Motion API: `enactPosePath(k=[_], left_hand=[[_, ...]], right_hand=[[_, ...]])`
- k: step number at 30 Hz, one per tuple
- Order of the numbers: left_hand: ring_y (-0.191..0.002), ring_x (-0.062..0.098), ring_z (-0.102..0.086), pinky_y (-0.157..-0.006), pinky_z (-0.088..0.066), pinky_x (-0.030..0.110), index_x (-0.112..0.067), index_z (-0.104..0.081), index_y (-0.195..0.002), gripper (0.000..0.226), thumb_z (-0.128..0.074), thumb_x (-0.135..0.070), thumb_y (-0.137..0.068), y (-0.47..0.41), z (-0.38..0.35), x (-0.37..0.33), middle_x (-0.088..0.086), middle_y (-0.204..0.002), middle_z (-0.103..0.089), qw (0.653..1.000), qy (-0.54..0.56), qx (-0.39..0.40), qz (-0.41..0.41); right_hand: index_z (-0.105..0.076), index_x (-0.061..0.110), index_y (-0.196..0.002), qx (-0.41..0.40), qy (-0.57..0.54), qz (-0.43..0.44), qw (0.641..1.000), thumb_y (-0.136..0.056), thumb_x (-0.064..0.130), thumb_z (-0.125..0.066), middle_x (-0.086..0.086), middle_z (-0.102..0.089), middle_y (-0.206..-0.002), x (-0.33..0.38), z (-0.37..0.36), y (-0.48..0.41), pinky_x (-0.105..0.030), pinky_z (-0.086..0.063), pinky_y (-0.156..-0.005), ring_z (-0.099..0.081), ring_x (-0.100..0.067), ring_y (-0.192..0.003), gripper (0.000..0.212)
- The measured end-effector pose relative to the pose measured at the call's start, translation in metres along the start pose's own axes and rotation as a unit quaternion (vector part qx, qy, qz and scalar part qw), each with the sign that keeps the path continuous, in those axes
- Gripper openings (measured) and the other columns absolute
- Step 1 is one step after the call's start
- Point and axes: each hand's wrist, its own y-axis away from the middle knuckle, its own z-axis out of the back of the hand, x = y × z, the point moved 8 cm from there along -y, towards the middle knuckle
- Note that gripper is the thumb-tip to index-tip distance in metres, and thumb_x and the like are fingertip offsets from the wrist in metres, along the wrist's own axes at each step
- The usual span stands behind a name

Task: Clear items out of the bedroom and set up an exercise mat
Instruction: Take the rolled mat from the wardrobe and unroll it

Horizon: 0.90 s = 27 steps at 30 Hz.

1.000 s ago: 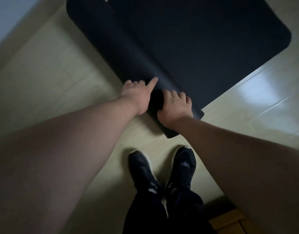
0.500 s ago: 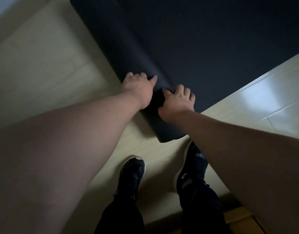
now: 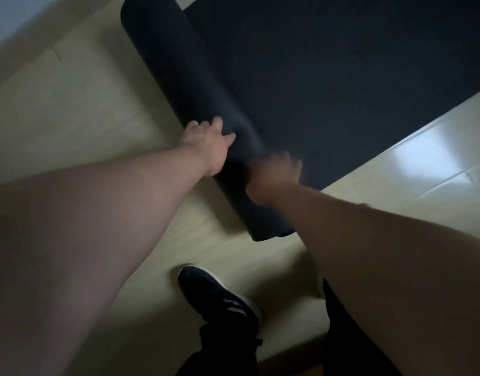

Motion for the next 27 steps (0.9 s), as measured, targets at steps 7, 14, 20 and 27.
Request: enactPosePath(k=[7, 14, 20, 27], left_hand=[[-0.125, 0.033, -0.052, -0.097, -0.037, 0.042, -0.024, -0.005, -0.157, 0.087, -0.056, -0.016, -0.087, 0.027, -0.032, 0.007, 0.011, -0.162, -0.018, 0.998, 0.024, -0.027, -0.045], [-0.117, 0.034, -0.05, -0.098, -0.037, 0.044, -0.035, -0.027, -0.151, 0.068, -0.055, -0.021, -0.09, 0.06, -0.084, 0.018, 0.021, -0.146, -0.028, 0.999, -0.032, -0.018, -0.018], [-0.12, 0.031, -0.054, -0.097, -0.038, 0.044, -0.016, -0.028, -0.149, 0.069, -0.057, -0.018, -0.087, 0.082, -0.128, 0.034, 0.008, -0.164, -0.012, 1.0, -0.001, -0.013, -0.016], [-0.115, 0.032, -0.054, -0.096, -0.037, 0.042, -0.036, 0.006, -0.157, 0.087, -0.052, -0.023, -0.094, 0.107, -0.167, 0.054, 0.017, -0.135, -0.046, 0.999, -0.038, 0.007, -0.022]], right_hand=[[-0.013, 0.024, -0.158, -0.046, 0.0, -0.03, 0.999, -0.088, 0.026, -0.046, -0.015, -0.011, -0.158, 0.029, -0.037, 0.018, -0.062, 0.003, -0.118, -0.002, -0.037, -0.148, 0.077], [-0.017, 0.019, -0.155, -0.098, -0.059, -0.01, 0.993, -0.088, 0.033, -0.053, -0.014, -0.025, -0.157, 0.088, -0.076, 0.025, -0.06, 0.001, -0.12, -0.009, -0.034, -0.151, 0.077], [-0.021, 0.036, -0.155, -0.055, -0.004, 0.002, 0.998, -0.088, 0.034, -0.048, -0.015, -0.005, -0.16, 0.112, -0.105, 0.036, -0.064, 0.005, -0.117, 0.004, -0.04, -0.149, 0.073], [-0.016, 0.023, -0.156, -0.085, -0.037, -0.006, 0.996, -0.087, 0.039, -0.054, -0.012, -0.02, -0.158, 0.154, -0.139, 0.052, -0.063, 0.0, -0.119, -0.007, -0.037, -0.148, 0.081]])
